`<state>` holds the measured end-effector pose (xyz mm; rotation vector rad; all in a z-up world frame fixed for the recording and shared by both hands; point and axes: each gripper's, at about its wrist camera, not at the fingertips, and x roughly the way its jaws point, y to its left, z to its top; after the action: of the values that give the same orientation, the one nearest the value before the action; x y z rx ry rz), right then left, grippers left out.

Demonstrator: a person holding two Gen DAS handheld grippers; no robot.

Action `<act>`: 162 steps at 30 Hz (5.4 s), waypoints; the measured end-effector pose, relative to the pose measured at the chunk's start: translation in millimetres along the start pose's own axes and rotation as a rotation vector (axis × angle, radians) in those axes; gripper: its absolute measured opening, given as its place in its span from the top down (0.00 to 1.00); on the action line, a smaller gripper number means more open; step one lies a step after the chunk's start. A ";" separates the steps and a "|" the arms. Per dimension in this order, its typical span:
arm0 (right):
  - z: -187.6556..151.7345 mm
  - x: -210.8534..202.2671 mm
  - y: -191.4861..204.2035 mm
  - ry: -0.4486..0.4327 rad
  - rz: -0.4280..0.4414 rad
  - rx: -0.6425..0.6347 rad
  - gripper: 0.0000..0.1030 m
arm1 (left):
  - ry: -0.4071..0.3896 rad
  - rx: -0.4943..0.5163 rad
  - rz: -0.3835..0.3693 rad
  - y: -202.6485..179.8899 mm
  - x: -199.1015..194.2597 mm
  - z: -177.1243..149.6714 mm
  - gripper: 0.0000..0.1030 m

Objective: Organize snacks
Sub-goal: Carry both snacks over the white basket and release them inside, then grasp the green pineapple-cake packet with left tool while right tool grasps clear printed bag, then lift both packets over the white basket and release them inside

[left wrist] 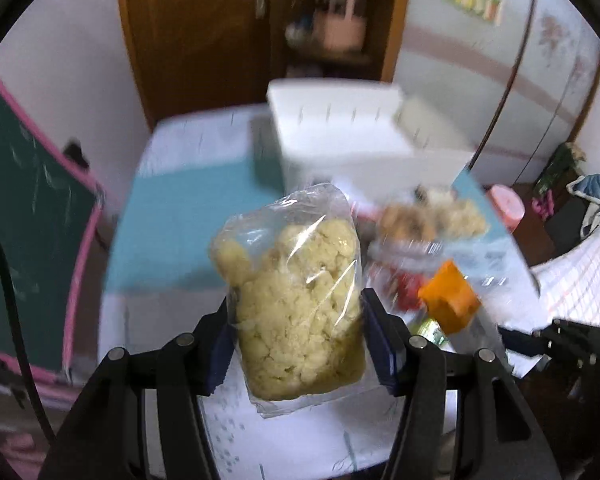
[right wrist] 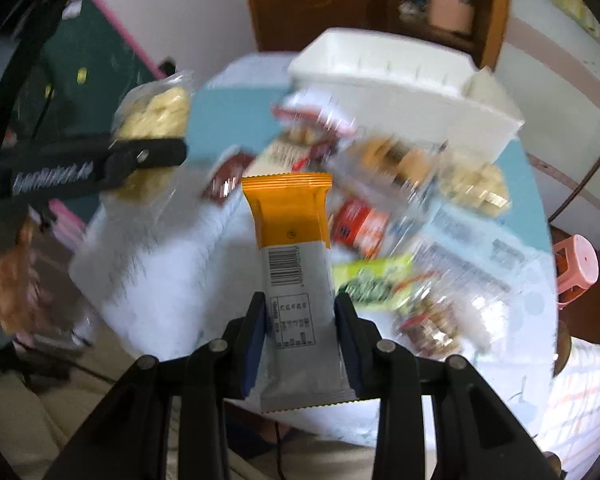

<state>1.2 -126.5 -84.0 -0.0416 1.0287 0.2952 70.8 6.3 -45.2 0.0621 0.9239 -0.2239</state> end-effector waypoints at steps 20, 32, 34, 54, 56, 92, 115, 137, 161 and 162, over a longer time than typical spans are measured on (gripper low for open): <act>221.3 -65.1 -112.4 -0.419 -0.195 0.241 0.65 | -0.186 0.057 -0.023 -30.2 19.6 219.0 0.45; 248.1 80.5 -151.7 -0.079 -0.218 0.244 0.59 | 0.090 -0.023 0.110 -26.0 193.6 247.0 0.05; 242.9 92.5 -149.5 -0.065 -0.210 0.233 0.52 | 0.153 -0.017 0.112 -24.1 209.6 243.2 0.05; 205.5 21.1 -141.9 -0.259 -0.207 0.364 0.24 | -0.079 0.003 -0.015 -26.4 80.3 207.9 0.05; 196.8 4.6 -136.0 -0.293 -0.203 0.365 0.24 | -0.123 0.035 -0.018 -33.6 57.7 201.2 0.06; 33.5 -122.3 -59.8 -0.399 -0.299 0.209 0.23 | -0.225 0.216 -0.087 -48.9 -99.0 48.1 0.07; -56.3 21.4 -153.9 -0.081 -0.190 0.415 0.23 | 0.147 0.328 -0.141 -108.1 86.3 -42.8 0.07; -27.6 77.6 -175.4 -0.064 -0.039 0.409 0.40 | 0.245 0.460 -0.233 -145.6 138.8 -49.3 0.65; -30.8 -26.2 -133.1 -0.319 -0.057 0.385 0.93 | 0.077 0.241 -0.245 -68.4 39.6 -46.5 0.66; -29.5 -32.3 -128.7 -0.333 -0.056 0.378 0.93 | 0.072 0.235 -0.245 -68.0 36.3 -46.4 0.66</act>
<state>-5.3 -262.2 -85.2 0.3108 0.7367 0.0486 40.8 -59.1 -99.2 0.1747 0.9730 -0.5605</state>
